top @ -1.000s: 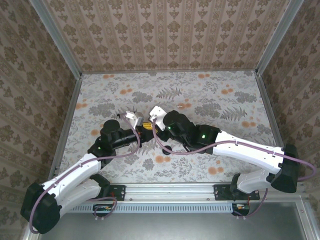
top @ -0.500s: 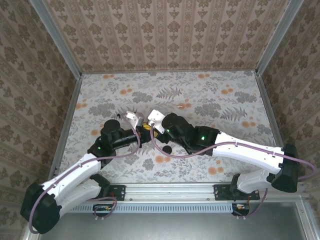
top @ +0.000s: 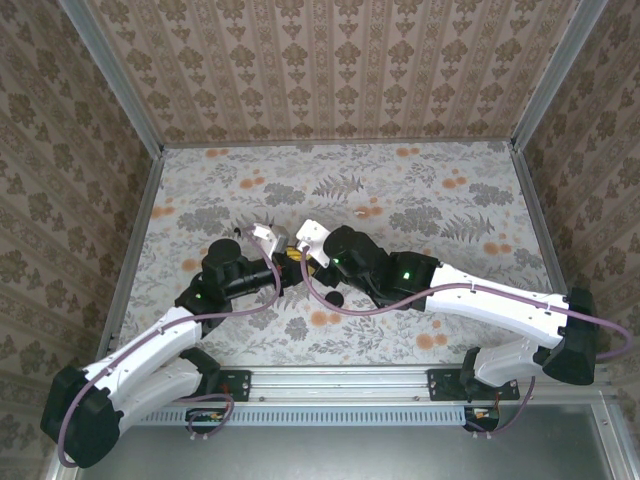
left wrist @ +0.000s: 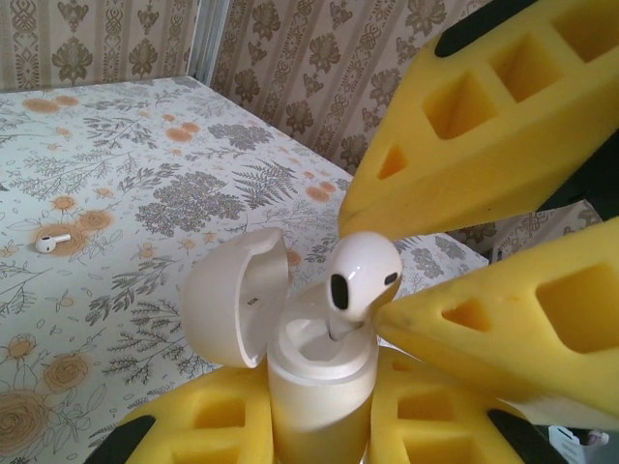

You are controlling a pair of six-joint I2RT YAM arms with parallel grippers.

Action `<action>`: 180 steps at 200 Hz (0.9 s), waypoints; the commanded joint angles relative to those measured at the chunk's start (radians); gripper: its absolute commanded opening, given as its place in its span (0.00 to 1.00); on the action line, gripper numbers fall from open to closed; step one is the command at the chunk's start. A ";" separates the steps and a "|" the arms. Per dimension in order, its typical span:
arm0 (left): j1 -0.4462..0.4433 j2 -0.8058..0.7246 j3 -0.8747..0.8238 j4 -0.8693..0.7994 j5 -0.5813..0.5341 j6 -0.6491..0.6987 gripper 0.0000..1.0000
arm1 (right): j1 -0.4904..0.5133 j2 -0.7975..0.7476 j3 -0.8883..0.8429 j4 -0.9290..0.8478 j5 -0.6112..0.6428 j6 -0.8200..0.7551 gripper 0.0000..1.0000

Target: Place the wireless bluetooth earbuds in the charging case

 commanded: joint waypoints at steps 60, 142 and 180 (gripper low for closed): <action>-0.007 -0.019 0.029 0.057 -0.021 0.019 0.00 | 0.015 0.005 0.090 -0.073 -0.148 0.083 0.35; -0.008 -0.028 0.008 0.076 -0.024 0.030 0.00 | -0.057 -0.069 0.146 -0.078 -0.292 0.241 0.46; -0.008 -0.032 0.001 0.086 -0.022 0.035 0.00 | -0.143 -0.093 0.150 -0.073 -0.412 0.370 0.47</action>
